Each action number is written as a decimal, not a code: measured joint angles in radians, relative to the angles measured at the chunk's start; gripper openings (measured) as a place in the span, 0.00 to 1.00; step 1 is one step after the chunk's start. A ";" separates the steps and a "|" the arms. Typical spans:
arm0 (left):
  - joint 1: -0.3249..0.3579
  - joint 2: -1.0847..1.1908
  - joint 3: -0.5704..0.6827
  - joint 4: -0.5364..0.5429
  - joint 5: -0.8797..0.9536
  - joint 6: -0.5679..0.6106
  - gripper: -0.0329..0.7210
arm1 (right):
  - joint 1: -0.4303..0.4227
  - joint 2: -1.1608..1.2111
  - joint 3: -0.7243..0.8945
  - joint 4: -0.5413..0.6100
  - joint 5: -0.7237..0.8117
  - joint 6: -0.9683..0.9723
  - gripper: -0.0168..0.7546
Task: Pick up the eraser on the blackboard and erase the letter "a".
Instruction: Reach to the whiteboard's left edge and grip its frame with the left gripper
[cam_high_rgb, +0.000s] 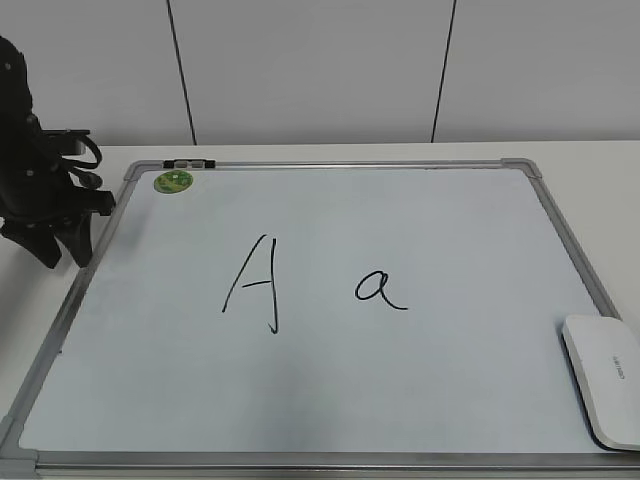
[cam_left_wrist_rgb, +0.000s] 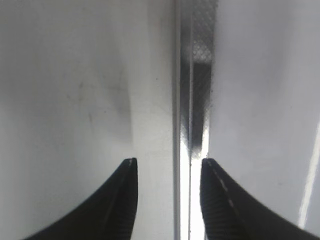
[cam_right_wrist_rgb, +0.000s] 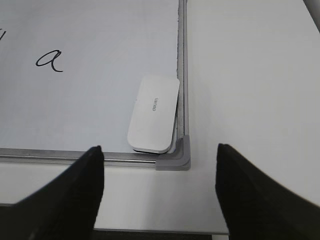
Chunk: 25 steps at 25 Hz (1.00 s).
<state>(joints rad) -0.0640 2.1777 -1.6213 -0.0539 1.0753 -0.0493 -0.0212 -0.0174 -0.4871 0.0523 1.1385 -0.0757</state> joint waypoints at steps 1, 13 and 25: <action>0.000 0.003 0.000 0.000 -0.002 0.000 0.44 | 0.000 0.000 0.000 0.000 0.000 0.000 0.69; 0.000 0.045 -0.005 -0.016 -0.002 0.002 0.44 | 0.000 0.000 0.000 0.000 0.000 0.000 0.69; 0.000 0.047 -0.006 -0.035 -0.002 0.004 0.11 | 0.000 0.000 0.000 0.000 0.000 0.000 0.69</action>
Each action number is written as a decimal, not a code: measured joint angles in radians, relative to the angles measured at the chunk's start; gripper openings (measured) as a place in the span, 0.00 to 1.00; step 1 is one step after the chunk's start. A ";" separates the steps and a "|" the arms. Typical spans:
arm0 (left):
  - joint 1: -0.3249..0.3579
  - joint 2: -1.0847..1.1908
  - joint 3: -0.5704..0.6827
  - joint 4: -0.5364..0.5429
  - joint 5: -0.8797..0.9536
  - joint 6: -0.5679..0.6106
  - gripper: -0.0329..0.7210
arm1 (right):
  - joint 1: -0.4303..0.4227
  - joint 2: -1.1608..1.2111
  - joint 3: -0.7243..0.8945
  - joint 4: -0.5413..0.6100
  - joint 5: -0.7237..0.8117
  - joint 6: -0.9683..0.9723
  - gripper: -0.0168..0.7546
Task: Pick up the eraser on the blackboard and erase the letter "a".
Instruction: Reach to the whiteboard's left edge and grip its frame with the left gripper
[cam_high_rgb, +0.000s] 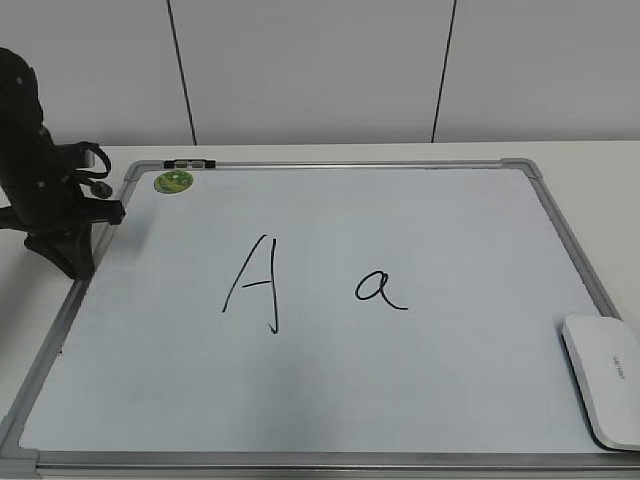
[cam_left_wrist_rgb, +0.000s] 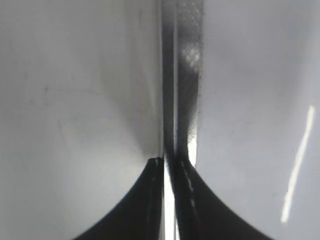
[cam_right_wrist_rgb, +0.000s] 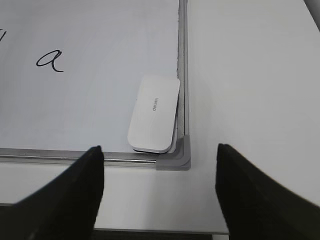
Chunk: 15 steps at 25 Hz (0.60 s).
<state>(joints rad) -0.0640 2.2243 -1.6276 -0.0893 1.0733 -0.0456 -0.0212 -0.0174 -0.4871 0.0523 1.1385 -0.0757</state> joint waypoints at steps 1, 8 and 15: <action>0.000 0.000 0.000 -0.004 0.000 0.000 0.10 | 0.000 0.000 0.000 0.000 0.000 0.002 0.69; 0.000 0.000 -0.001 -0.002 0.000 0.000 0.10 | 0.000 0.137 -0.035 -0.019 0.015 0.002 0.69; 0.000 0.000 -0.001 -0.002 0.000 0.000 0.10 | 0.036 0.485 -0.125 -0.045 0.020 0.004 0.69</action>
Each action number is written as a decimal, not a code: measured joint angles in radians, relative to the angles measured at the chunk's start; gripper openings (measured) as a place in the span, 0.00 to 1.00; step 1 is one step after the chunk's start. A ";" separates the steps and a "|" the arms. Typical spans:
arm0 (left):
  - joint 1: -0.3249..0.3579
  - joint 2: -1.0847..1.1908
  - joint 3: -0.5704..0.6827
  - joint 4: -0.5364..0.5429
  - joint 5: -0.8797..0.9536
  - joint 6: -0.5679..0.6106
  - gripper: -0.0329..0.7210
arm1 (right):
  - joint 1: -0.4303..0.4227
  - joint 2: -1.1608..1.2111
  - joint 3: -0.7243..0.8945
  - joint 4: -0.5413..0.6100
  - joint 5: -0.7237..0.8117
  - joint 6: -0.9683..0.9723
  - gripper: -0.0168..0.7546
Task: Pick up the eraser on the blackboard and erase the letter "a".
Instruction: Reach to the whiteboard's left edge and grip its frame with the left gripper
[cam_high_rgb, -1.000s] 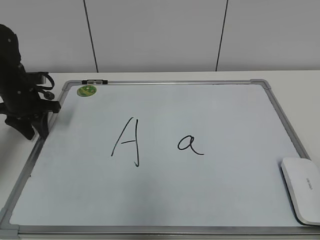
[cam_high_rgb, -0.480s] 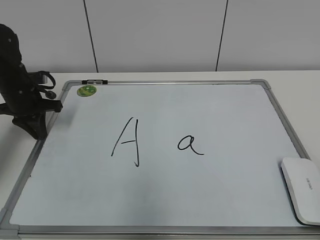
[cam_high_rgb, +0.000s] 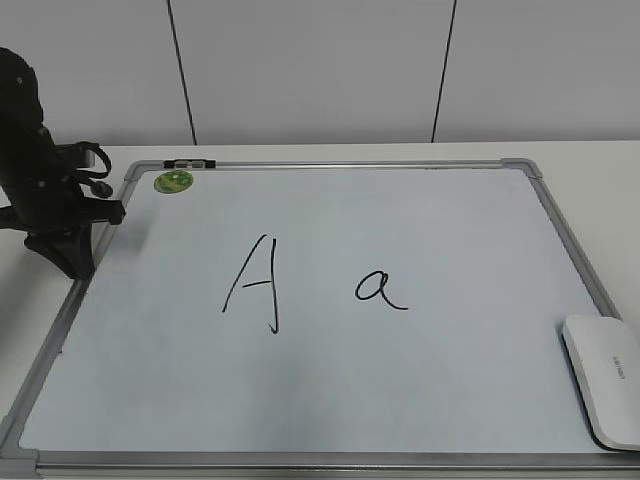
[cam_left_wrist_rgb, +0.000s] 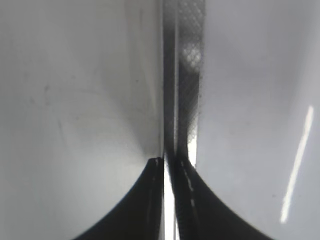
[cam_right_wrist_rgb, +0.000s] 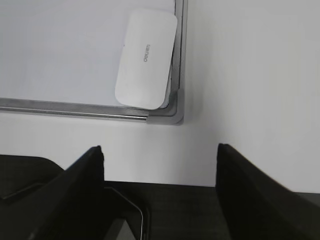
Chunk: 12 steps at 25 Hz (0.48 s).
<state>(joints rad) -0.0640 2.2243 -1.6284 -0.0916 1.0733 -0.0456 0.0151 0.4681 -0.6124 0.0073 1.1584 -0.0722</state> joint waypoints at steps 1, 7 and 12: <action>0.000 0.000 0.000 0.000 0.000 0.000 0.11 | 0.008 0.055 -0.010 0.000 0.000 0.000 0.69; 0.000 0.000 0.000 0.000 0.000 0.000 0.11 | 0.029 0.302 -0.039 0.000 -0.052 0.000 0.69; 0.000 0.000 0.000 -0.002 0.000 0.000 0.12 | 0.029 0.432 -0.039 0.030 -0.127 0.002 0.71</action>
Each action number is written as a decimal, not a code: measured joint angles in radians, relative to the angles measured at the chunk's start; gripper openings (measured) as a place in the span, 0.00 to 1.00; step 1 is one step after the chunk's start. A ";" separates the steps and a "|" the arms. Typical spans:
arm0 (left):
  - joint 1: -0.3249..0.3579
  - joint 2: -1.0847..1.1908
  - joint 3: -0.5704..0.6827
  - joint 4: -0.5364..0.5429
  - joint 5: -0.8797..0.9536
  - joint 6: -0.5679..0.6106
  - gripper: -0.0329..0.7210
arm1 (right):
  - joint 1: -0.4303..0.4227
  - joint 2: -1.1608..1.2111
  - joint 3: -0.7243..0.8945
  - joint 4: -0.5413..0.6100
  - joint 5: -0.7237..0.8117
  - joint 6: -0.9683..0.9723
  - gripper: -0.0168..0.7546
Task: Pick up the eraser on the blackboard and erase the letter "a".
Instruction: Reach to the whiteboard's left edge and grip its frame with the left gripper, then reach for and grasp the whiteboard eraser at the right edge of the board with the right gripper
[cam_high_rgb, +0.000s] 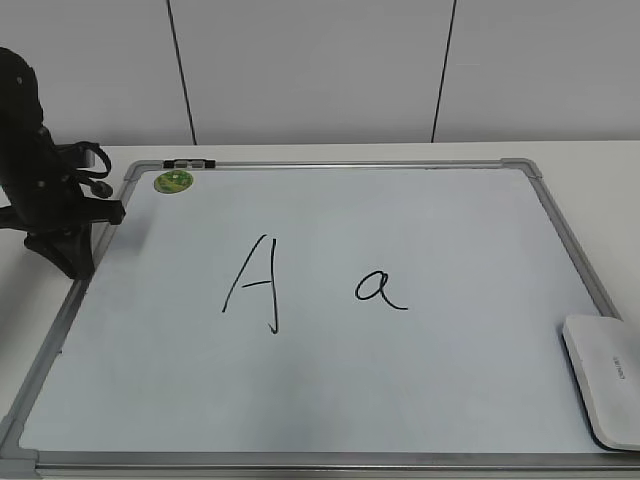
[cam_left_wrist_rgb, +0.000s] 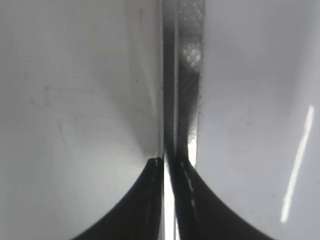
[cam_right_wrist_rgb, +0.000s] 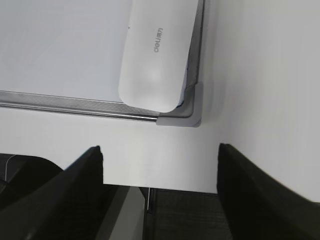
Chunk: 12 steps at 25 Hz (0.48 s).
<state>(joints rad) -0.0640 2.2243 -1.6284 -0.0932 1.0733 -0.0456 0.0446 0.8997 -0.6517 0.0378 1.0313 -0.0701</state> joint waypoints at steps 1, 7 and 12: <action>0.000 0.000 0.000 0.000 0.000 0.000 0.12 | 0.000 0.022 0.000 0.009 -0.012 0.000 0.74; 0.000 0.000 0.000 0.000 0.000 0.000 0.12 | 0.000 0.199 -0.023 0.048 -0.068 0.000 0.89; 0.000 0.000 0.000 0.000 0.000 0.000 0.12 | 0.000 0.339 -0.094 0.088 -0.137 0.002 0.89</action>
<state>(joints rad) -0.0640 2.2243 -1.6284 -0.0932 1.0733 -0.0456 0.0446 1.2390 -0.7460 0.1258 0.8941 -0.0683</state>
